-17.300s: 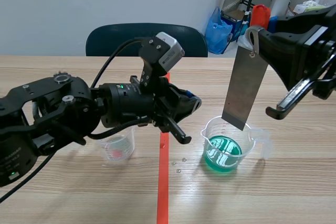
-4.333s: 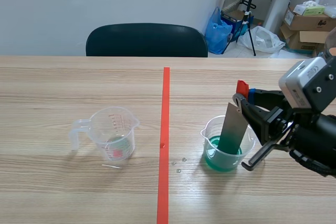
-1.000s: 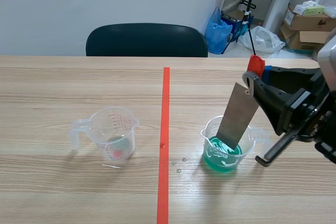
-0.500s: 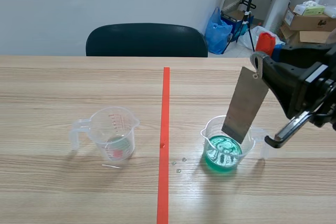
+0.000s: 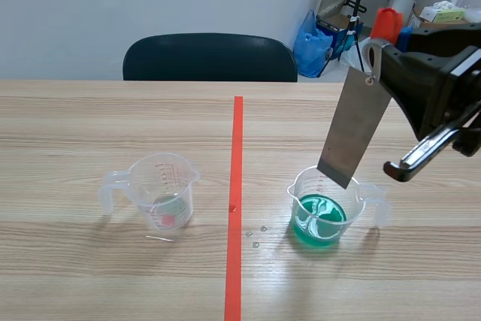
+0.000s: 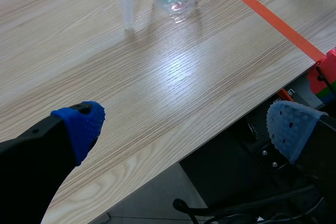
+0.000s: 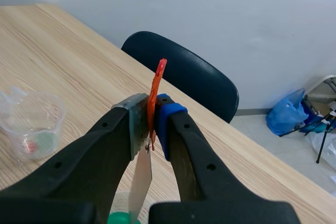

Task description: Do the redox reaction experiment

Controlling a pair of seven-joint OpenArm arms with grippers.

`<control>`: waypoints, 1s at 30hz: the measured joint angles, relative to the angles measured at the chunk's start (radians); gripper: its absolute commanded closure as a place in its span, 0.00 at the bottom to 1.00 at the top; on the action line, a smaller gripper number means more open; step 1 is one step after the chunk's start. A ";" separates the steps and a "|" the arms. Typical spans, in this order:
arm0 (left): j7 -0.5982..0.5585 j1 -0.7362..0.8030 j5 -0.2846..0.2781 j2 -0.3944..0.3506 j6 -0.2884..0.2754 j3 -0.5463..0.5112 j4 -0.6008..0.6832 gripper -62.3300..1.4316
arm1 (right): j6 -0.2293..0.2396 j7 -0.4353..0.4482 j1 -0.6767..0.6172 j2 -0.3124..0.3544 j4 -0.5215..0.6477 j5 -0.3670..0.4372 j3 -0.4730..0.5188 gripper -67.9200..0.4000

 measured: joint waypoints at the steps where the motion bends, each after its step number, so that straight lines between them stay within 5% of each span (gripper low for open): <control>1: 0.000 0.000 0.000 0.000 0.000 0.000 0.000 0.00 | 0.000 -0.009 0.000 0.000 0.006 0.000 0.000 0.97; 30: 0.000 0.000 0.000 0.000 0.000 0.000 0.000 0.00 | 0.000 -0.036 0.000 0.000 0.032 0.000 0.000 0.98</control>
